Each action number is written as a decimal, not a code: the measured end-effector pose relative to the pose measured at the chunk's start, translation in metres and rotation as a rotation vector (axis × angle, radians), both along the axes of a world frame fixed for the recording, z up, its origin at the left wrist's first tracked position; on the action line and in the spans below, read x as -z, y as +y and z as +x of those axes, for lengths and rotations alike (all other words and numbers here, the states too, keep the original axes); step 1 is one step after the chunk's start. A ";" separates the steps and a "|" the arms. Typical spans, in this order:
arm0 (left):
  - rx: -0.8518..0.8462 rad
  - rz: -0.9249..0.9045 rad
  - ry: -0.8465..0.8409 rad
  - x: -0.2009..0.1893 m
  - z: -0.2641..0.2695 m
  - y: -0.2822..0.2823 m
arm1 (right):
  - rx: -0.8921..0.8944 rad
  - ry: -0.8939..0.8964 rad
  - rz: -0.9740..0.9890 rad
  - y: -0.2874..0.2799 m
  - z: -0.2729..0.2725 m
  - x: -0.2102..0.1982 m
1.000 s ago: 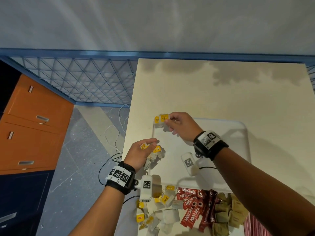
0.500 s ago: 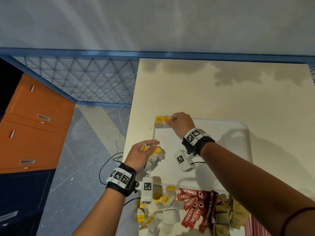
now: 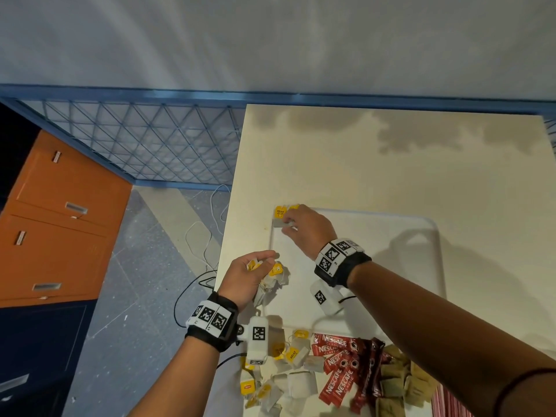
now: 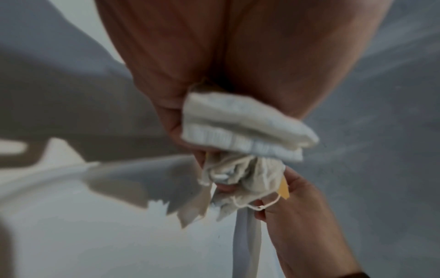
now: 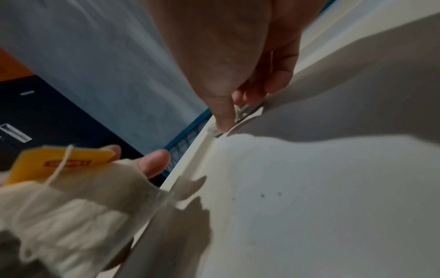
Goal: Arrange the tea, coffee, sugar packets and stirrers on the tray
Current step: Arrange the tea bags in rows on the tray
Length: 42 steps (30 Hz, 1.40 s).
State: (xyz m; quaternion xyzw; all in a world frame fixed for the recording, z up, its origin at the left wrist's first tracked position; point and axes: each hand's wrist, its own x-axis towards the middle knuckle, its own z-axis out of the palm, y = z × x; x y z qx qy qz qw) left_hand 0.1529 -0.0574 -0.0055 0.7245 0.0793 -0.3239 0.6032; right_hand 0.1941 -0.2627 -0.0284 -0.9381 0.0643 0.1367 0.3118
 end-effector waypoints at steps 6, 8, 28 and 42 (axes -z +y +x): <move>-0.012 -0.006 -0.004 -0.002 -0.001 0.003 | 0.031 0.003 0.002 0.002 0.015 0.001; -0.025 -0.010 -0.009 -0.004 -0.001 0.003 | 0.023 -0.007 -0.009 0.002 0.017 0.001; -0.126 -0.075 -0.027 -0.009 0.001 -0.004 | 0.069 0.454 0.759 0.002 -0.074 -0.041; 0.021 -0.059 -0.057 -0.014 0.004 -0.009 | -0.062 0.224 0.539 -0.006 -0.082 -0.033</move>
